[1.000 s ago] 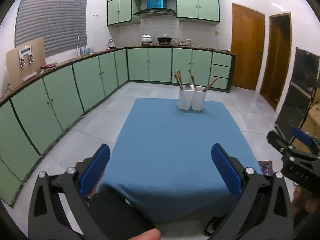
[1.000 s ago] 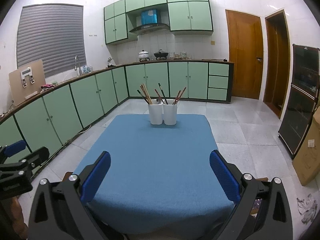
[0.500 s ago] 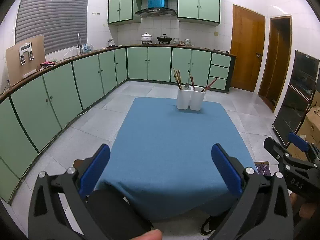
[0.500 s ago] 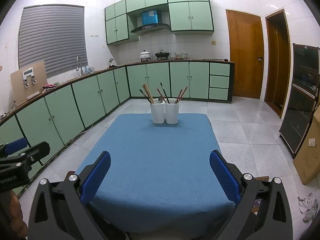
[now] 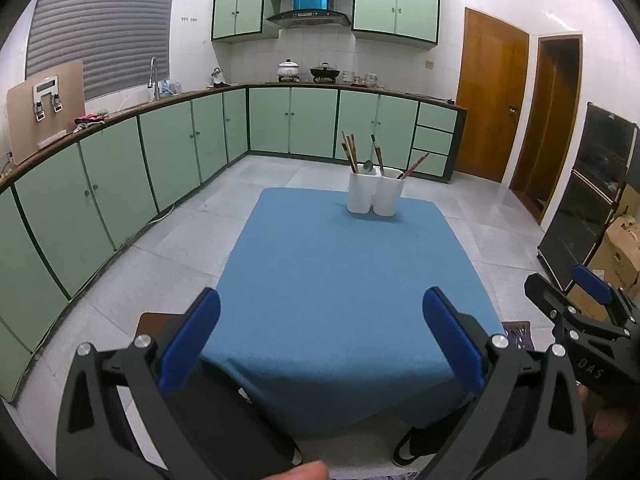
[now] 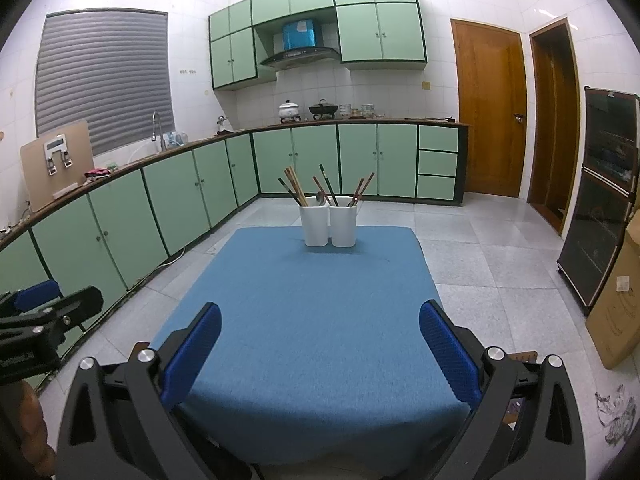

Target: Organize utensils

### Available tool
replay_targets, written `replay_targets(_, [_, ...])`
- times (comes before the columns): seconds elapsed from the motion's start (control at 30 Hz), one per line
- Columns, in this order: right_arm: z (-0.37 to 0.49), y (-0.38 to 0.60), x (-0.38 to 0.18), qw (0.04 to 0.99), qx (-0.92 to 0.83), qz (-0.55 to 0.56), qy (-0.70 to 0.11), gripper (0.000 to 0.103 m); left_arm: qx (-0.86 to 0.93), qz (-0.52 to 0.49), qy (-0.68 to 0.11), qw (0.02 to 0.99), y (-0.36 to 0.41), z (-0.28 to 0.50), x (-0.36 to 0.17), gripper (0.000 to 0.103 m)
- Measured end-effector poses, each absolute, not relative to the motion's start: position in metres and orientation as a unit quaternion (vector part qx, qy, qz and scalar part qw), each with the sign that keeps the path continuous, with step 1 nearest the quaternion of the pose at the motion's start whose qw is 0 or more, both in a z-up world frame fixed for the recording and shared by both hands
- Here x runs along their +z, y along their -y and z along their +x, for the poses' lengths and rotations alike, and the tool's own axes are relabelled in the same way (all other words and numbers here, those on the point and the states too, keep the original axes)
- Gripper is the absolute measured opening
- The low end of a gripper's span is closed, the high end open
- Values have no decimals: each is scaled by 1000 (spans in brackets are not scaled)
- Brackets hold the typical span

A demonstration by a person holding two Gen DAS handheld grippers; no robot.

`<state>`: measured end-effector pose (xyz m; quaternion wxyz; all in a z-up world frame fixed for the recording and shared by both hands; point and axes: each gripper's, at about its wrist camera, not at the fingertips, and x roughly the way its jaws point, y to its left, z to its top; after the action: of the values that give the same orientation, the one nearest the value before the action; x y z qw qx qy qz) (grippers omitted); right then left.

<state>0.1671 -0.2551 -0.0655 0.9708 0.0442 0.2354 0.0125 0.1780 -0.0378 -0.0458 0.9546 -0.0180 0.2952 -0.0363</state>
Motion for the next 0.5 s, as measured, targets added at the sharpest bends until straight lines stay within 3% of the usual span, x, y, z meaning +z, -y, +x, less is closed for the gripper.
replay_targets(0.5, [171,255,-63,970,10,44,-237,97,-49,-25,-290,955,40,174,-46,98])
